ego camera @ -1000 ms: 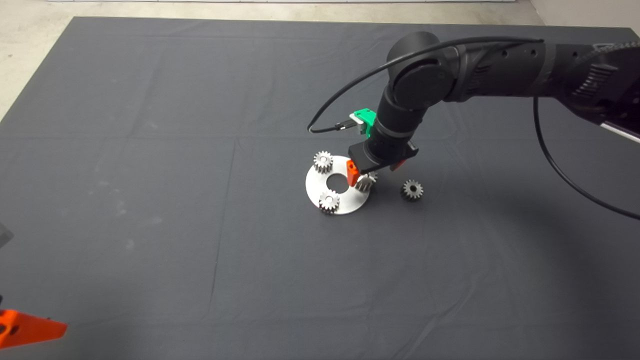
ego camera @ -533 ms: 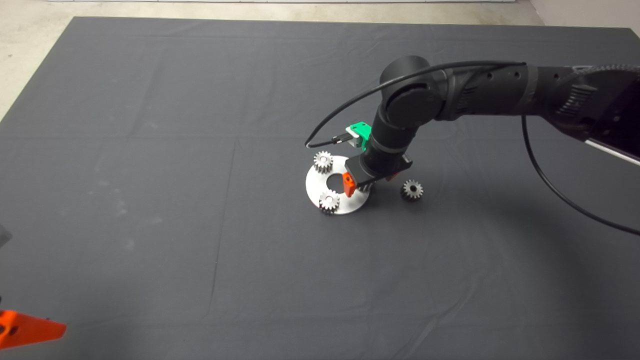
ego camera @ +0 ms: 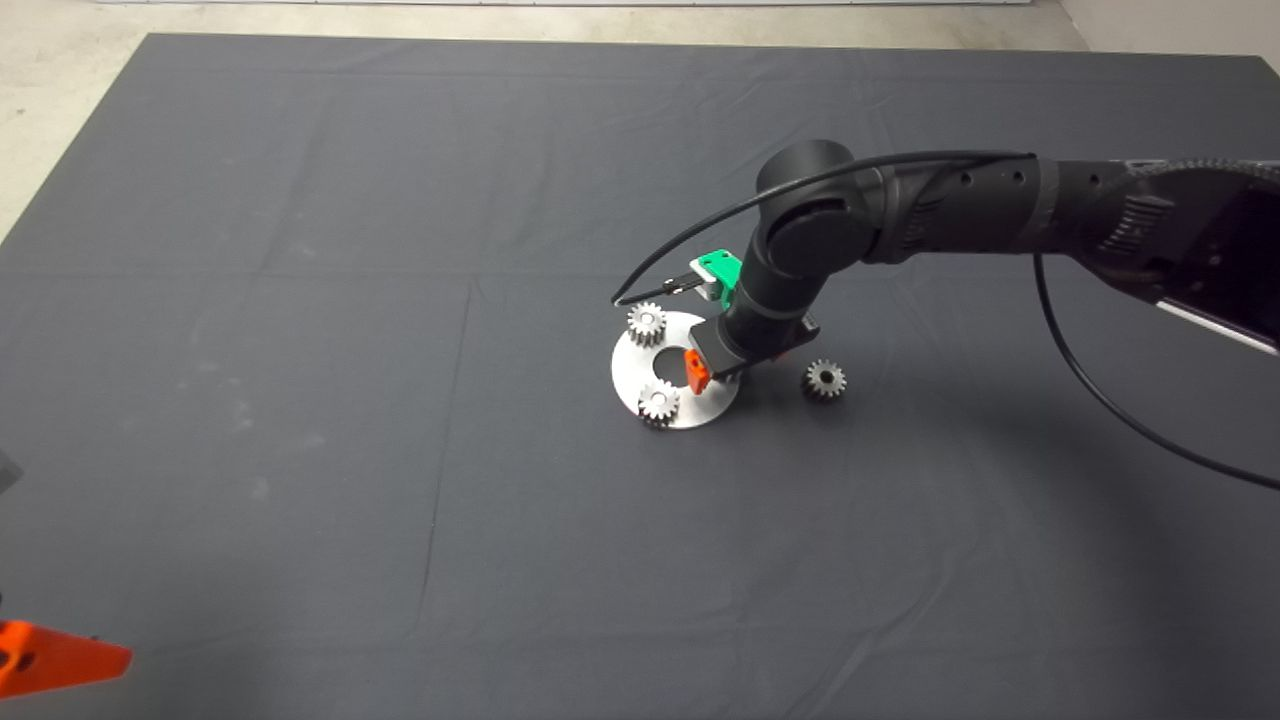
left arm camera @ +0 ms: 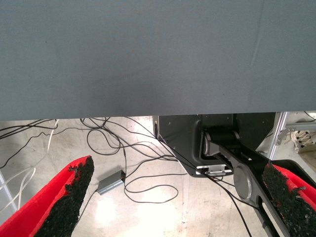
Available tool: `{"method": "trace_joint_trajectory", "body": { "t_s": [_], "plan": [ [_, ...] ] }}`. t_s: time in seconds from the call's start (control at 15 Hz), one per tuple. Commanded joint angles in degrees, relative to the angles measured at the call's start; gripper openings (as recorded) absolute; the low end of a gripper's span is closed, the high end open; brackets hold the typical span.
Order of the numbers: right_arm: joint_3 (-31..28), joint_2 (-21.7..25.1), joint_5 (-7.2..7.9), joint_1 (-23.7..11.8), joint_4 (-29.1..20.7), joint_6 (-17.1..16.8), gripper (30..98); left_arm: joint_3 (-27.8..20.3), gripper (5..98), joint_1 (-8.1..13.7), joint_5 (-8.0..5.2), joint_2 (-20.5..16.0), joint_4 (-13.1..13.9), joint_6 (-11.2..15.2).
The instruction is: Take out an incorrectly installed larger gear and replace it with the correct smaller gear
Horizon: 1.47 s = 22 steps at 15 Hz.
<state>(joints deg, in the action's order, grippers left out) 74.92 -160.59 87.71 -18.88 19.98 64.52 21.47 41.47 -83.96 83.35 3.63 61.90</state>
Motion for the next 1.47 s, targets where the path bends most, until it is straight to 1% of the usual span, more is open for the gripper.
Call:
{"method": "trace_joint_trajectory", "body": {
  "t_s": [0.0, 0.13, 0.4, 0.6, 0.73, 1.13, 1.4],
  "plan": [
    [0.7, 0.1, 5.1, -1.5, 2.9, -0.7, 87.8, -0.7, 88.5, 0.1, -0.24, -0.1, 0.5, -0.3],
    [0.6, -0.2, 5.01, -1.4, 5.3, -0.6, 87.8, -0.7, 88.4, 0.1, -0.33, -0.2, 0.5, -0.3],
    [0.3, -0.2, 5.01, -1.4, 6.4, -0.5, 87.8, -0.7, 88.5, 0.1, -0.33, -0.2, 0.5, -0.4],
    [-1.0, 0.0, 5.01, -1.4, 7.4, -0.4, 87.8, -0.7, 88.5, 0.1, -0.33, -0.3, 0.5, -0.4],
    [-1.2, -0.2, 4.98, -1.2, 8.8, -0.4, 87.8, -0.7, 88.4, 0.1, -0.33, -0.5, 0.5, -0.5],
    [-2.3, 0.2, 4.93, -1.2, 9.3, -0.4, 87.8, -0.7, 88.4, 0.1, -0.33, -0.5, 0.5, -0.8],
    [-2.5, 0.0, 4.93, -1.1, 10.6, -0.4, 87.8, -0.7, 88.5, 0.1, -0.33, -0.6, 0.4, -0.8]
  ]
}}
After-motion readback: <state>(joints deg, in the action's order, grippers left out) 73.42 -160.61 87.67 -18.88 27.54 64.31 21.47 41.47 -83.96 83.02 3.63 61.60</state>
